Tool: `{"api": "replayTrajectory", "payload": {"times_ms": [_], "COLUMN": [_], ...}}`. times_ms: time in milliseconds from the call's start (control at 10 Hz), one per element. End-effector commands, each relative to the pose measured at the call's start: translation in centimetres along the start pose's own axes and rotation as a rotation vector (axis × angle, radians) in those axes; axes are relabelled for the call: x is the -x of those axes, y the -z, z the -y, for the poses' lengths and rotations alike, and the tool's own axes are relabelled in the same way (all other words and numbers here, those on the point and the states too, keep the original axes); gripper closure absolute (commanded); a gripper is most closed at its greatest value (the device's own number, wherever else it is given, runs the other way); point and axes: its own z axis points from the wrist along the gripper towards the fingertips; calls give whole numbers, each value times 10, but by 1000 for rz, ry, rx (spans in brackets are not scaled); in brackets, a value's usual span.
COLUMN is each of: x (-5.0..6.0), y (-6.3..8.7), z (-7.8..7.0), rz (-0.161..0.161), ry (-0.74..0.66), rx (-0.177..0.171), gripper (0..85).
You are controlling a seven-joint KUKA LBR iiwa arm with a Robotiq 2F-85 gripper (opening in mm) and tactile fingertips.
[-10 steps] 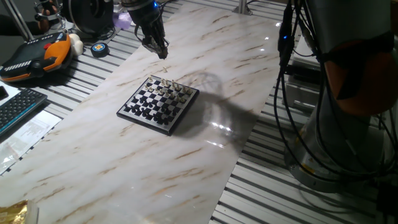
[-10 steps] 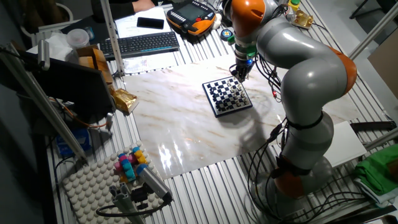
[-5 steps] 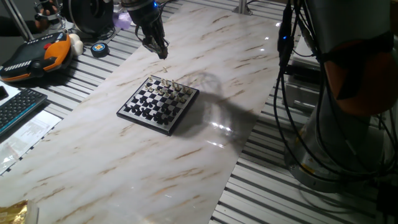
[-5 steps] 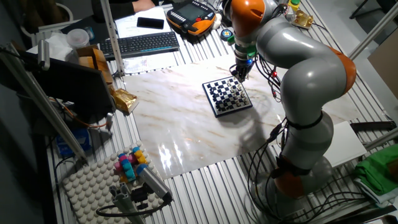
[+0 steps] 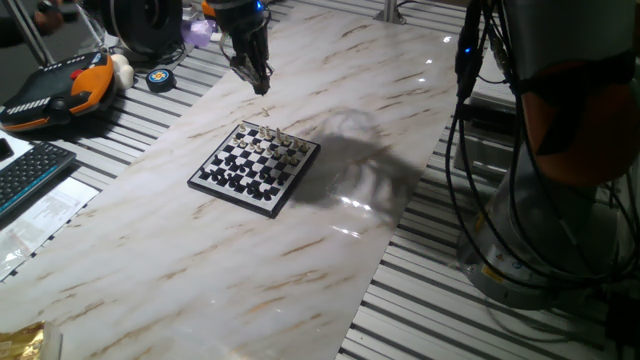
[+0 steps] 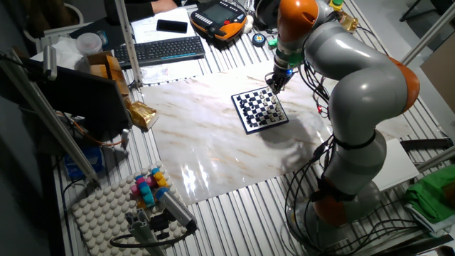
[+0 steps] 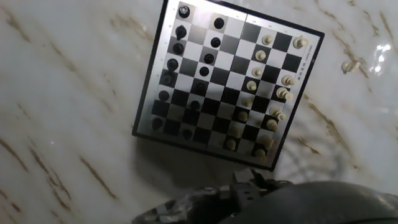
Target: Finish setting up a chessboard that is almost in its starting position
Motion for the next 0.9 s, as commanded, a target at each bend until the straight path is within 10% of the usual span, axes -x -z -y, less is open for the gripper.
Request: {"api": "replayTrajectory", "payload": {"times_ms": [0, 400, 800], "x": [0, 3, 35], "y": [0, -2, -47], "z": [0, 1, 39], "rz": [-12, -1, 64], "ry": [-44, -20, 1], "rx": [-41, -37, -70], "gripper": [843, 843, 843]}}
